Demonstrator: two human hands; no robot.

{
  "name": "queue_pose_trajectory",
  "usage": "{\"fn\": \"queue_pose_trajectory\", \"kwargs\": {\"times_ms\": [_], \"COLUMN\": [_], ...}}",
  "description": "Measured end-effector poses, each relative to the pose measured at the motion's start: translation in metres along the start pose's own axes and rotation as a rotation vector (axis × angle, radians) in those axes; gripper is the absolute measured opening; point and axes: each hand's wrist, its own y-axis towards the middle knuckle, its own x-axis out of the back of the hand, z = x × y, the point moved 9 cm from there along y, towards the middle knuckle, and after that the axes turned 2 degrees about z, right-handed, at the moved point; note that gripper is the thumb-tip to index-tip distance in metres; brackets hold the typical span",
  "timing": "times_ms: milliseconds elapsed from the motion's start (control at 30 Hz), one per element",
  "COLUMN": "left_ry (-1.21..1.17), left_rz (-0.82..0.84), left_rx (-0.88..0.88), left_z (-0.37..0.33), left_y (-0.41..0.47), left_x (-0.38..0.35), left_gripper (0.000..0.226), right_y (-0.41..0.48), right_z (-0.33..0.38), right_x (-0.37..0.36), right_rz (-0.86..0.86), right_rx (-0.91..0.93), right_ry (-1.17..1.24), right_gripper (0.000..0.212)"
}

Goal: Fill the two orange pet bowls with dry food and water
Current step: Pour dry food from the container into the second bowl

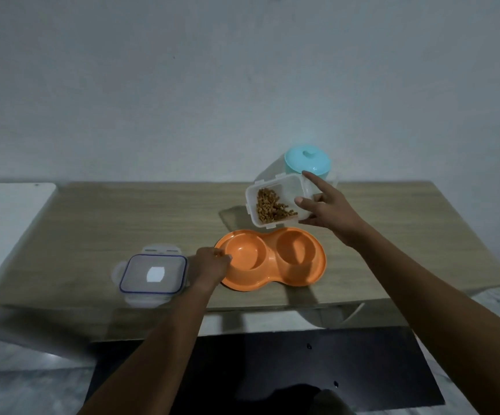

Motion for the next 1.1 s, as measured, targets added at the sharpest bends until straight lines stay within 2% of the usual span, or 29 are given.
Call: {"fn": "queue_pose_trajectory", "kwargs": {"times_ms": [100, 167, 233, 300, 367, 600, 767, 900, 1100], "left_ry": [0.022, 0.045, 0.139, 0.23, 0.237, 0.203, 0.201, 0.204, 0.222], "left_rz": [-0.024, 0.037, 0.127, 0.148, 0.134, 0.122, 0.124, 0.128, 0.127], "left_rx": [-0.1, -0.188, -0.237, -0.242, -0.248, -0.288, -0.299, -0.279, -0.274], "left_z": [-0.013, -0.025, -0.027, -0.022, -0.015, -0.01, -0.014, -0.012, -0.008], "left_y": [-0.005, -0.009, -0.009, -0.006, -0.001, 0.008, 0.004, 0.008, 0.013], "left_x": [0.002, -0.004, -0.015, -0.021, -0.023, -0.024, -0.023, -0.024, -0.027], "left_gripper": [0.062, 0.066, 0.085, 0.109, 0.118, 0.122, 0.115, 0.125, 0.124], "right_y": [-0.007, -0.01, -0.012, -0.013, -0.013, -0.017, -0.017, -0.015, -0.014], "right_z": [-0.001, -0.001, -0.003, -0.003, -0.003, 0.002, 0.004, 0.003, 0.001], "right_x": [0.004, 0.006, 0.005, 0.002, 0.0, -0.009, -0.017, -0.021, -0.022], "right_rz": [0.004, -0.001, -0.001, 0.003, 0.001, 0.041, 0.03, 0.032, 0.033], "right_rx": [0.032, 0.06, 0.08, 0.105, 0.134, 0.218, 0.234, 0.25, 0.272], "right_ry": [-0.027, -0.043, -0.076, -0.107, -0.151, -0.265, -0.315, -0.337, -0.362], "right_gripper": [0.072, 0.073, 0.074, 0.074, 0.074, 0.072, 0.074, 0.075, 0.076]}}
